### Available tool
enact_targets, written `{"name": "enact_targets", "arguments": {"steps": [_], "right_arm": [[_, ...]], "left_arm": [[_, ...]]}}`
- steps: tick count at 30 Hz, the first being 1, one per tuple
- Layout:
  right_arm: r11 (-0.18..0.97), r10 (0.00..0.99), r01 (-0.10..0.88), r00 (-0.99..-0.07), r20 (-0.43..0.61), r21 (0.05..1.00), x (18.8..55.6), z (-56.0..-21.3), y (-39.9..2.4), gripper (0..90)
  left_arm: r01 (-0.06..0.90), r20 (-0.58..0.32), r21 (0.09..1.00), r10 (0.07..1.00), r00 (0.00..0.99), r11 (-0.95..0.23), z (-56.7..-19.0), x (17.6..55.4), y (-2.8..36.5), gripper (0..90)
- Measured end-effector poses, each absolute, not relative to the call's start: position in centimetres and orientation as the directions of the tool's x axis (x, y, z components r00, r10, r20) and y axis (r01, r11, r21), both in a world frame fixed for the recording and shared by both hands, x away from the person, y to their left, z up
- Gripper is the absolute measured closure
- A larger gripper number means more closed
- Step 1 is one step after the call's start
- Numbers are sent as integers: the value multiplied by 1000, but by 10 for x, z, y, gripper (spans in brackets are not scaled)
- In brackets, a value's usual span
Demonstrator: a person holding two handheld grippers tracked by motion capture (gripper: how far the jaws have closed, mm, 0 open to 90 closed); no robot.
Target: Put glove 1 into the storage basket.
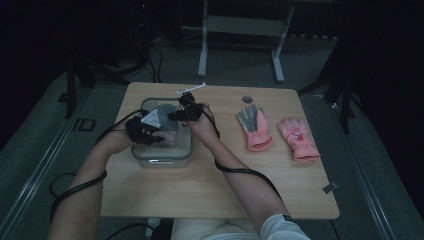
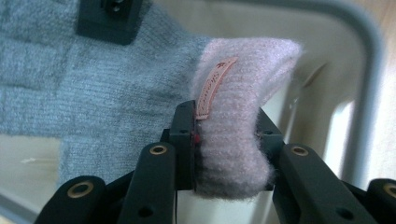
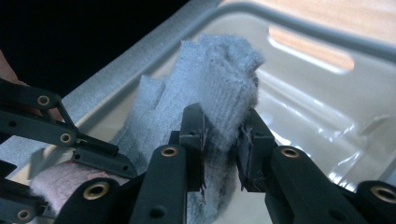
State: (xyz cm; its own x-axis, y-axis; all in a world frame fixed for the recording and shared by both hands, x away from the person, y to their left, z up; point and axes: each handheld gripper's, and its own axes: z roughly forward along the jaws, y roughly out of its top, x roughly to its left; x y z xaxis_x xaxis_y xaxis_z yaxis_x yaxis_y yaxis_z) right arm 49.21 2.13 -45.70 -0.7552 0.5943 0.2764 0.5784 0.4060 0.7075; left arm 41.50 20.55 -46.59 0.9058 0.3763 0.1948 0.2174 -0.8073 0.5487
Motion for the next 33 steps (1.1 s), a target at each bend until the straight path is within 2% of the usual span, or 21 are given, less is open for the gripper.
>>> {"name": "enact_targets", "arguments": {"steps": [11,14,17,21,24,28,29,30,33], "right_arm": [[486,628,615,-740,241,621,503,-484,31,713],[495,638,605,-741,211,624,504,-481,29,628],[477,639,599,-739,213,643,502,-476,23,579],[468,633,603,-739,232,646,501,-476,11,556],[453,627,604,-739,247,656,499,-474,2,546],[452,608,589,-753,251,670,494,-468,-7,538],[457,605,582,-758,245,673,492,-467,-9,536],[450,592,574,-765,253,684,488,-462,-17,534],[447,584,548,-778,233,707,482,-454,-29,536]], "left_arm": [[225,150,469,329,932,-854,-496,431,193,679],[234,135,439,321,937,-867,-498,435,190,677],[234,126,400,306,944,-886,-504,439,187,668],[239,134,403,316,939,-883,-503,439,186,629],[260,130,423,342,931,-868,-500,438,187,573],[297,122,464,392,912,-835,-490,436,187,412],[315,117,499,423,898,-807,-482,434,188,412],[327,111,515,440,891,-792,-477,433,188,329],[359,82,571,486,870,-739,-466,430,188,214]]}}
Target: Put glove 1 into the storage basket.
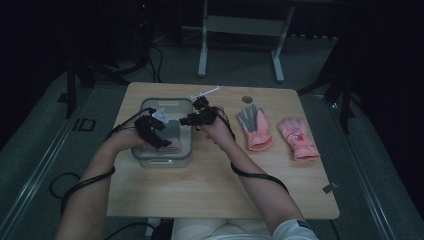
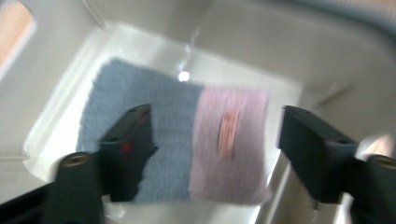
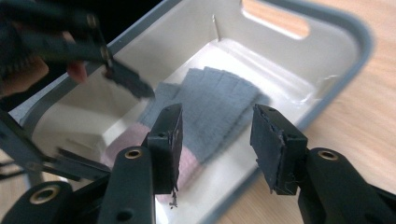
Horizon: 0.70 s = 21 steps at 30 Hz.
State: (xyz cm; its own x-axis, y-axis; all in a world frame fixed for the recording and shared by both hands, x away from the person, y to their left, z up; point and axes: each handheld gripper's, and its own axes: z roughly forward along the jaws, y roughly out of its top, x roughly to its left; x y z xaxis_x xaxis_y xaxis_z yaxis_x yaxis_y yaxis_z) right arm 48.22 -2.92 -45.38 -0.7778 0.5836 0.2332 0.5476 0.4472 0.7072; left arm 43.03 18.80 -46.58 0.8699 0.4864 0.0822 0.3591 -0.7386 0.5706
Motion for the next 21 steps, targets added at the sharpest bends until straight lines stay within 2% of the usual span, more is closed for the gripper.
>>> {"name": "enact_targets", "arguments": {"steps": [6,9,16,21], "right_arm": [[462,575,499,-798,181,733,473,-442,-54,544],[465,579,494,-798,171,735,471,-440,-68,552],[457,607,481,-783,132,748,466,-436,-108,571],[431,641,488,-757,123,759,465,-435,-141,578]], "left_arm": [[398,62,590,532,845,-702,-463,427,179,32],[401,70,616,554,829,-678,-460,424,174,21],[390,25,706,571,821,-591,-446,409,153,16],[357,54,745,585,809,-564,-443,395,126,17]]}}
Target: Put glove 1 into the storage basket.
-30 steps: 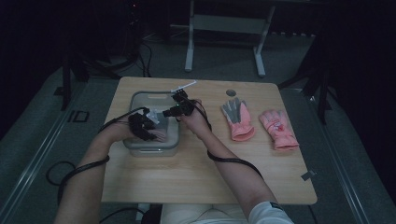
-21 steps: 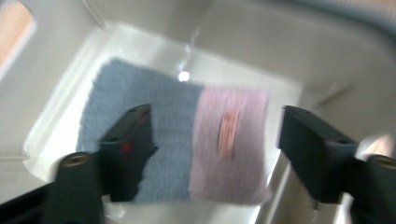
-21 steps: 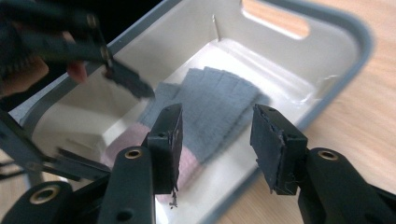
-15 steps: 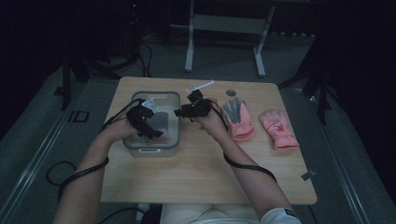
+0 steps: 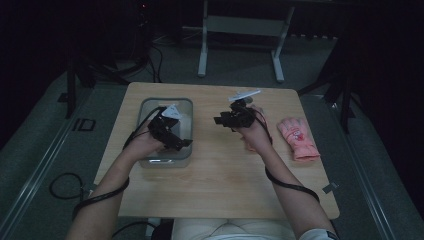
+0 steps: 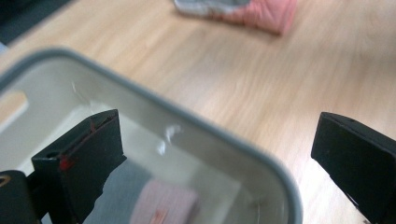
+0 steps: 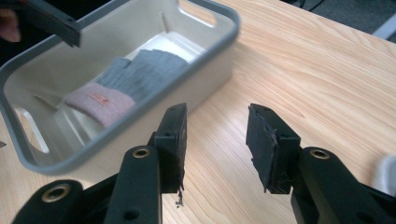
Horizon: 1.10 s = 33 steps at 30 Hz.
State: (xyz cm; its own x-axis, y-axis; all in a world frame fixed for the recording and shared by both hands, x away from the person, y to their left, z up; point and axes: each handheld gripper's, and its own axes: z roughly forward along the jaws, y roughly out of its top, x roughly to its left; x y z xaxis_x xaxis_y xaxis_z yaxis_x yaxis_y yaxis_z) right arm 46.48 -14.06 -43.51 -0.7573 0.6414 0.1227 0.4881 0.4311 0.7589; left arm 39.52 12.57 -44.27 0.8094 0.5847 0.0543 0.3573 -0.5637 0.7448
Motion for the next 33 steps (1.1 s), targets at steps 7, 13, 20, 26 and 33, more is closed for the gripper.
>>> {"name": "enact_targets", "arguments": {"steps": [7,13,20,26,33], "right_arm": [[435,647,488,-754,114,757,459,-443,-167,577],[429,655,504,-745,126,750,456,-455,-189,552],[443,678,555,-721,142,704,457,-469,-206,563],[453,687,551,-716,119,701,460,-476,-212,544],[453,702,574,-701,123,682,465,-484,-220,548]], "left_arm": [[344,28,747,544,838,-569,-449,379,99,17],[373,21,741,575,818,-558,-462,352,77,18],[269,81,742,480,874,-615,-490,313,53,38],[266,82,672,426,901,-691,-520,301,36,37],[291,60,655,432,900,-697,-540,301,35,33]]}}
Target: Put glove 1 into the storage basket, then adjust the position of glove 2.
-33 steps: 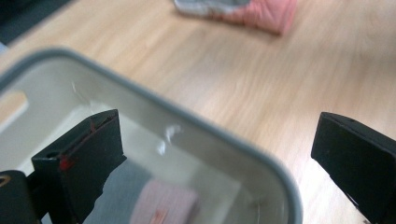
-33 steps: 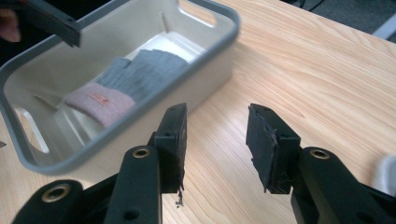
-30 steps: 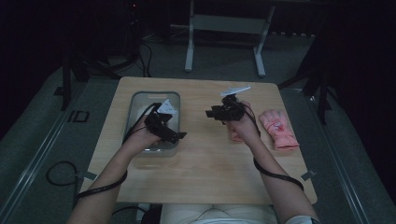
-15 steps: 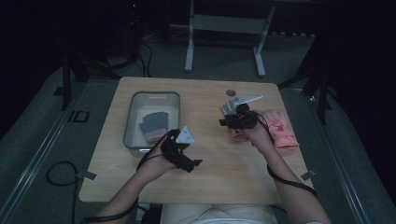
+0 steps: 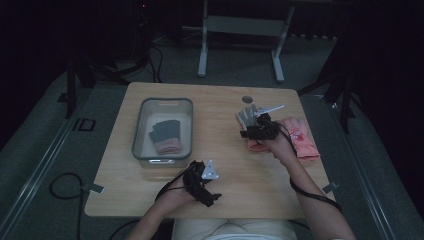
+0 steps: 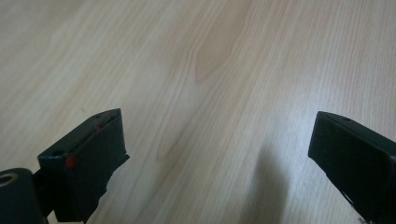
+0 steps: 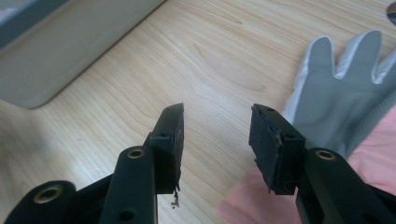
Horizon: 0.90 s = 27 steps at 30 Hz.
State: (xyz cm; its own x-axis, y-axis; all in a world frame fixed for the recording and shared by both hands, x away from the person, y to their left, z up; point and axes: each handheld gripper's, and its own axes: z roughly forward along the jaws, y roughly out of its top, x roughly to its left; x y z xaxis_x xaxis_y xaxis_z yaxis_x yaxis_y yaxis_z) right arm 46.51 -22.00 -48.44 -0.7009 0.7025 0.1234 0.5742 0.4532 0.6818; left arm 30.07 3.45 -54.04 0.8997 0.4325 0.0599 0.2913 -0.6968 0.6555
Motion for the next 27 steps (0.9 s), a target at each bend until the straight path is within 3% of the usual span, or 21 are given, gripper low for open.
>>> {"name": "enact_targets", "arguments": {"steps": [3,7,12,17,23,27], "right_arm": [[457,706,565,-700,106,687,467,-485,-222,542],[472,713,531,-699,49,703,473,-482,-225,535],[484,747,531,-665,-11,696,485,-482,-228,563],[494,765,520,-641,-63,697,500,-489,-232,566],[482,806,597,-589,-57,642,520,-505,-239,540],[495,803,594,-591,-73,634,524,-514,-238,530]], "left_arm": [[299,54,649,434,900,-700,-542,300,37,33],[381,-67,686,468,881,-620,-544,298,46,32],[371,8,674,509,861,-639,-545,293,46,32],[364,-8,670,483,876,-648,-549,291,44,33],[353,-25,665,453,891,-658,-554,291,44,32],[359,-44,664,445,894,-656,-558,291,44,33]]}}
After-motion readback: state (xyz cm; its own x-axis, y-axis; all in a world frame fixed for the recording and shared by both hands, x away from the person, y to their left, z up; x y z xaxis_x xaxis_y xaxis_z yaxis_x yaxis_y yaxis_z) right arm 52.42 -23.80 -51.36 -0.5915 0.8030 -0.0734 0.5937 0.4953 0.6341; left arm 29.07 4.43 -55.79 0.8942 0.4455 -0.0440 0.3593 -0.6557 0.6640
